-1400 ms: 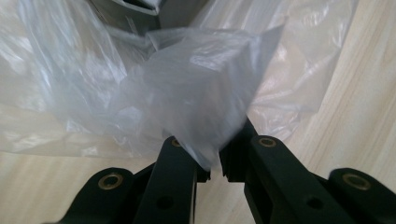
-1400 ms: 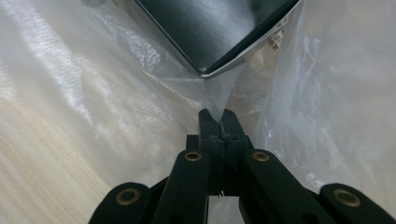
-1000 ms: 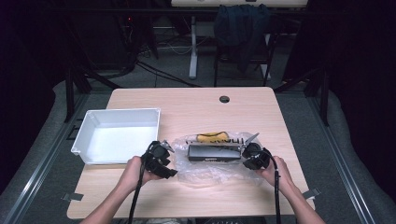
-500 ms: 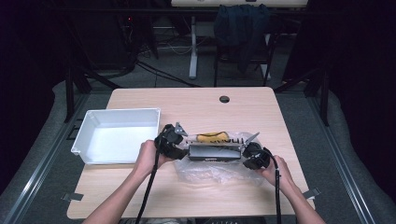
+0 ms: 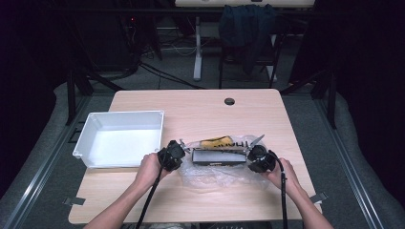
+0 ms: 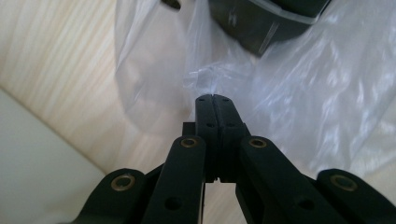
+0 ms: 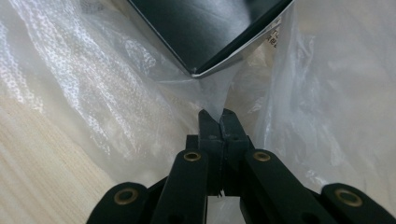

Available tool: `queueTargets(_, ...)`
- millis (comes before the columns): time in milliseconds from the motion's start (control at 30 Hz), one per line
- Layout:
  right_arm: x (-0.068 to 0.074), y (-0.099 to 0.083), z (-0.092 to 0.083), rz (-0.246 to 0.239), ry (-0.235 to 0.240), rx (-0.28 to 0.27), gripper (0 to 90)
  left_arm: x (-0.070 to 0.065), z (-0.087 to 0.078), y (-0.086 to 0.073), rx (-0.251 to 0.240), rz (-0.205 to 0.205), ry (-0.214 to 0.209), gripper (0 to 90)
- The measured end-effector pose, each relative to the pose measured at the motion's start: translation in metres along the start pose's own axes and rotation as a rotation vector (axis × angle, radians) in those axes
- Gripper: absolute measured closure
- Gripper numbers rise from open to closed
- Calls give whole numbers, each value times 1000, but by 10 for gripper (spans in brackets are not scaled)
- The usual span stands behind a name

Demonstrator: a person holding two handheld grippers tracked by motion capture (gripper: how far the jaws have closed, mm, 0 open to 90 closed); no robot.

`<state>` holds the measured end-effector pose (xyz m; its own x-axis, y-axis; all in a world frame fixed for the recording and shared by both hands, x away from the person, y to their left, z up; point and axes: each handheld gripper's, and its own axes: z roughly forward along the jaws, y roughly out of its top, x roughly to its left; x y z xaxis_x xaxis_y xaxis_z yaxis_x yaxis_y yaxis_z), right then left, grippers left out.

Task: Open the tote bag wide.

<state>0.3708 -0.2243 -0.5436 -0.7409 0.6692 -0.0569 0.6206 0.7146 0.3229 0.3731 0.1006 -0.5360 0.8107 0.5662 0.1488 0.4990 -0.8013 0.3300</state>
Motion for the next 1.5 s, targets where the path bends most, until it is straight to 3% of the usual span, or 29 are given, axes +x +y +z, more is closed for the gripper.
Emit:
queueTargets(133,0,-1,2,18,6,-19,899,2,2,-16,30,-18,-25,900)
queueTargets(167,-2,0,1,-4,5,10,899,2,3,-17,29,-16,-24,900)
queueTargets(433,-6,0,0,-6,29,1,872,6,-10,-21,-1,-25,-45,900)
queueTargets(467,-4,-1,2,29,46,-41,855,8,-13,-21,-3,-25,-57,896)
queueTargets(500,-6,0,-2,0,41,-12,838,10,-17,-22,-14,-26,-66,875)
queueTargets(667,-8,0,-13,6,60,-49,756,15,-38,-24,-38,-28,-107,661)
queueTargets(900,-12,-1,-31,8,115,-84,584,22,-67,-20,-117,-38,-101,419)
queueTargets(1000,-14,-1,-36,16,110,-108,502,23,-74,-14,-141,-10,-104,300)
queueTargets(1133,-16,-1,-42,32,131,-150,360,22,-77,-4,-181,32,-123,210)
queueTargets(1200,-16,-1,-45,42,132,-156,264,22,-78,3,-185,56,-117,195)
queueTargets(1367,-17,-1,-56,47,141,-210,130,21,-82,20,-202,105,-132,152)
queueTargets(1500,-19,-1,-67,56,130,-266,66,20,-79,29,-205,124,-134,119)
